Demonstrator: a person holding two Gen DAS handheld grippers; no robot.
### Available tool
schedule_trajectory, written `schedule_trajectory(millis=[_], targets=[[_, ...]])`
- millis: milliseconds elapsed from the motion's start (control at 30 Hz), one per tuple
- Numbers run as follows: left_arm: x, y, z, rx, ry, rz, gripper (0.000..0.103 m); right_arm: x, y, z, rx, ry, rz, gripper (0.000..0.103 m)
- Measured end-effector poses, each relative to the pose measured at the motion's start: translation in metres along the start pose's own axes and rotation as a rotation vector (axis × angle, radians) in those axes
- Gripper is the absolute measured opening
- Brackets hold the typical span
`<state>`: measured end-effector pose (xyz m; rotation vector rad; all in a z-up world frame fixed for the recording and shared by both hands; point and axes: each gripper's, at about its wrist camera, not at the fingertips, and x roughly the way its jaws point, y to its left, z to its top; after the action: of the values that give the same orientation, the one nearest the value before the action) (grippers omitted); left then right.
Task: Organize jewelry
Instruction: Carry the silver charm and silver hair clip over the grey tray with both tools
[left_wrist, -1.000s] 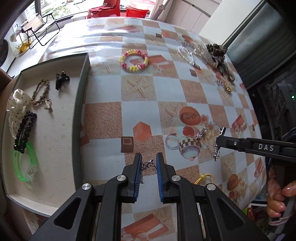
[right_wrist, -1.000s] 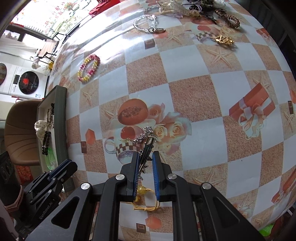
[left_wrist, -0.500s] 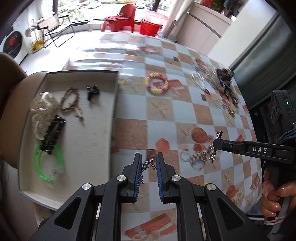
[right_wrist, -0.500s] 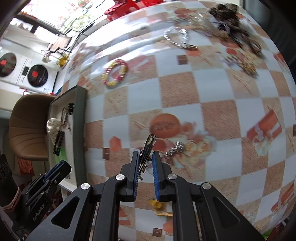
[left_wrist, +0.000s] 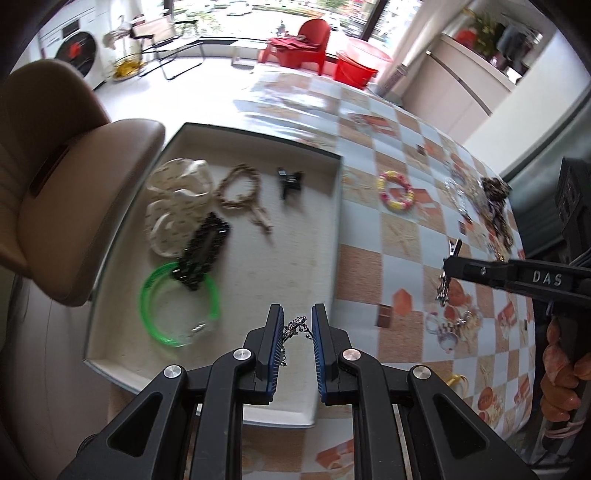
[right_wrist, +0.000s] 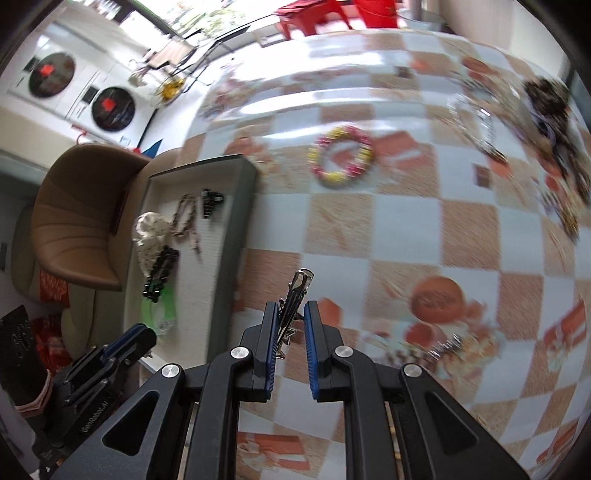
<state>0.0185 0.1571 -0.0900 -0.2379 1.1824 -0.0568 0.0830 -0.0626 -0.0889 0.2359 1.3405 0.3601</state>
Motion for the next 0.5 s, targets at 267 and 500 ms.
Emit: schedule_trajectory(millis=[267,500], targets=[[-0.005,0.042,-0.010,-0.081,-0.005,0.057,0.019,0.021,0.051,0.018,-0.119,0.020,0.044,0.015],[-0.003,0.081,-0.021,-0.154,-0.001,0.120,0.019,0.048,0.086,0.020,-0.197,0.076,0.067,0.015]])
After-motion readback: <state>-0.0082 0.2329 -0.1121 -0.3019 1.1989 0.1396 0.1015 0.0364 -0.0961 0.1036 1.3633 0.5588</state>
